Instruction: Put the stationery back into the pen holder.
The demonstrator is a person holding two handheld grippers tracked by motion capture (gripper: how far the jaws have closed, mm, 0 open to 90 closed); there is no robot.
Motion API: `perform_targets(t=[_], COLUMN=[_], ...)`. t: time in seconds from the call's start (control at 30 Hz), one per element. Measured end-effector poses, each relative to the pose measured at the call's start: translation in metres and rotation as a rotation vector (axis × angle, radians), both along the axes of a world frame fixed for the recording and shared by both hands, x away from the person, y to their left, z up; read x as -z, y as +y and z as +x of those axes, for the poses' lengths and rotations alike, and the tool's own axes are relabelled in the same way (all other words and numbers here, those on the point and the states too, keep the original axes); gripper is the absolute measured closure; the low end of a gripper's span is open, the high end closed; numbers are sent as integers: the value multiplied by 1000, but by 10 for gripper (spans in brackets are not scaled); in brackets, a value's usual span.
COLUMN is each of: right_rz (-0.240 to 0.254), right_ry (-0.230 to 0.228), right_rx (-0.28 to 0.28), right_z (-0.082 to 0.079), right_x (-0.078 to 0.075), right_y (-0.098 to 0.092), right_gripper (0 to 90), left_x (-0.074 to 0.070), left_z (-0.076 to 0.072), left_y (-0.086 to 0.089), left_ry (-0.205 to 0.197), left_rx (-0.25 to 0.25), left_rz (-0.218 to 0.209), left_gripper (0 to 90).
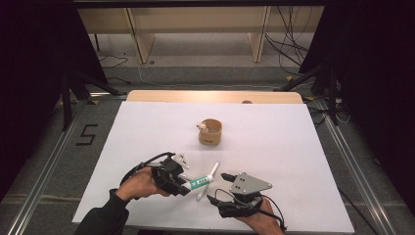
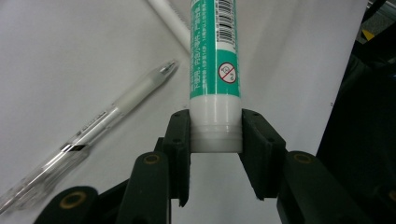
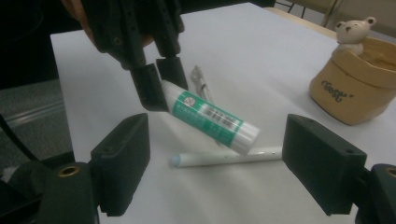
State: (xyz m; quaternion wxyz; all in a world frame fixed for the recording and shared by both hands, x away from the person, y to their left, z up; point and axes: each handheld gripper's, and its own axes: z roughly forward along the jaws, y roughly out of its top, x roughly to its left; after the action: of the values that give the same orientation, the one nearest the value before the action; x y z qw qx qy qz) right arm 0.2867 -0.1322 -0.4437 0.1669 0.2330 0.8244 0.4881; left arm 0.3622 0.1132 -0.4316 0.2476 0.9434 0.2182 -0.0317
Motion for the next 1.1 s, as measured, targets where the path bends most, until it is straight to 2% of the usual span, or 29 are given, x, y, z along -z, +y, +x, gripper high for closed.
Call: perform_targets(t=[0.17, 0.37, 0.5, 0.73, 0.87, 0.93, 1.03, 1.07, 1.1], right_rz=[-97, -171, -217, -387, -472, -519, -571, -611, -606], right_ry=[-66, -120, -168, -320, -389, -444, -471, -502, -509], right_rx=[-15, -35, -54, -82, -94, -91, -106, -132, -117], right_z=[-7, -13, -17, -29, -36, -40, -44, -43, -44], right_x=[1, 4, 6, 13, 18, 21, 25, 25, 28], right_y=[9, 19, 25, 41, 49, 53, 57, 57, 58], right_gripper=[248, 257, 257, 280, 308, 325, 342, 347, 354], left_x=[0, -1, -2, -1, 0, 0, -1, -1, -1], left_z=[-3, -8, -12, -17, -21, -22, -24, -24, -26], left_y=[-6, -12, -17, -24, -28, -30, -32, -33, -34], left_ry=[-7, 6, -3, -5, 2, 0, -3, -3, -3], left_rx=[23, 43, 63, 85, 100, 110, 118, 125, 119], left_rz=[4, 3, 11, 37, 39, 47, 52, 55, 51], left_gripper=[650, 650, 649, 650, 649, 649, 649, 649, 649])
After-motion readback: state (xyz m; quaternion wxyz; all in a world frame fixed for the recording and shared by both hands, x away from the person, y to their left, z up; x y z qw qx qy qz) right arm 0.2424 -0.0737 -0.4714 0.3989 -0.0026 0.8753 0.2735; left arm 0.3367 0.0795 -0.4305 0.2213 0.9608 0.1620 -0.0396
